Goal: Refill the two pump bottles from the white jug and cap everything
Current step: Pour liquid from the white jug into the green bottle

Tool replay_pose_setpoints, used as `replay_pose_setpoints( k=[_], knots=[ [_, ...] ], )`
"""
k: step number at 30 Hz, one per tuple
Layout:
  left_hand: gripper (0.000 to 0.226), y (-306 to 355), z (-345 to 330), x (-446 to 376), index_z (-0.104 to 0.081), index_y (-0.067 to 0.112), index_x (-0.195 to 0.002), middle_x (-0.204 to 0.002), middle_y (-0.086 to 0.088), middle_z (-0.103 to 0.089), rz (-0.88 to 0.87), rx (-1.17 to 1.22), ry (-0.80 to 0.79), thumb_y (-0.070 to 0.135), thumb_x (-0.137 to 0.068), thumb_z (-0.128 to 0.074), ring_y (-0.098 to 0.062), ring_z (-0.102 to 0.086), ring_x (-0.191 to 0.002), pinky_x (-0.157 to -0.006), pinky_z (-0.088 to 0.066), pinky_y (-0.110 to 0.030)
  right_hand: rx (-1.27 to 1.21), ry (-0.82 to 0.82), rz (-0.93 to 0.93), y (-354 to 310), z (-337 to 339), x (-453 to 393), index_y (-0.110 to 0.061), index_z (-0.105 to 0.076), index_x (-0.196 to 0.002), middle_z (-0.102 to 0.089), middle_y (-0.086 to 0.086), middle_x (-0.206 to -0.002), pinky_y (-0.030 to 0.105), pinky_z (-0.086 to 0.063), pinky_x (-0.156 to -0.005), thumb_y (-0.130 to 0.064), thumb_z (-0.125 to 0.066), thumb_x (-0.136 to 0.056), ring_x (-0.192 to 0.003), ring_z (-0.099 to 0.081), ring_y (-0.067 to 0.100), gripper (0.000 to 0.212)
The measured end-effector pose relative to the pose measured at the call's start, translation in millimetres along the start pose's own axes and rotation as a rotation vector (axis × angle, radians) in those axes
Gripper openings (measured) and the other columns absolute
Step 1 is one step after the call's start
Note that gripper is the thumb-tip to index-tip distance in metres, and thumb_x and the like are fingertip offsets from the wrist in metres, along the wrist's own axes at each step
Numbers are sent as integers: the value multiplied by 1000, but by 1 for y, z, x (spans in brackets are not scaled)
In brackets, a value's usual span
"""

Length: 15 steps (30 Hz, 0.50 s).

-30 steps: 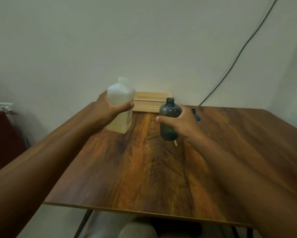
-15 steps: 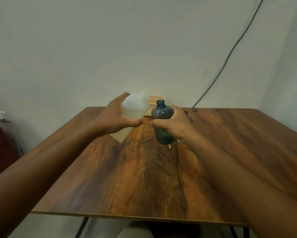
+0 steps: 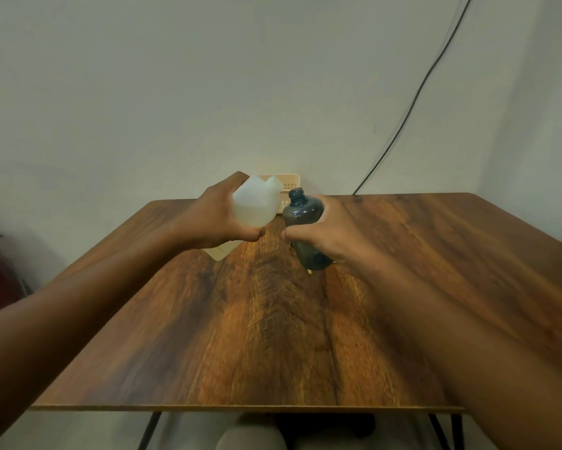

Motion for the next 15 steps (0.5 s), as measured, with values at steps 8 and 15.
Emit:
replay_pose_setpoints(
  k=[8, 15],
  knots=[
    [92, 3, -7, 4, -38, 29, -148, -125, 16, -38, -25, -77, -43, 45, -74, -89, -1, -49, -90, -51, -41, 0, 69, -25, 38, 1, -3, 3, -27, -62, -117, -65, -15, -103, 21, -46, -68, -25, -88, -66, -96, -62, 7, 58],
    [92, -2, -9, 0, -38, 28, -147, -127, 14, -41, -49, -88, -70, 43, -73, -90, -11, -47, -105, -52, -42, 0, 120, -17, 29, 1, -3, 6, -37, -57, -91, -63, -19, -92, 14, -43, -61, -25, -88, -68, -84, -60, 2, 41]
  ],
)
Point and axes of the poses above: each hand's wrist, its own x-axis away from the middle knuckle, its own z-axis out of the back of the hand, y = z × x, the point moved 5 cm from there along -x, towards the middle knuckle
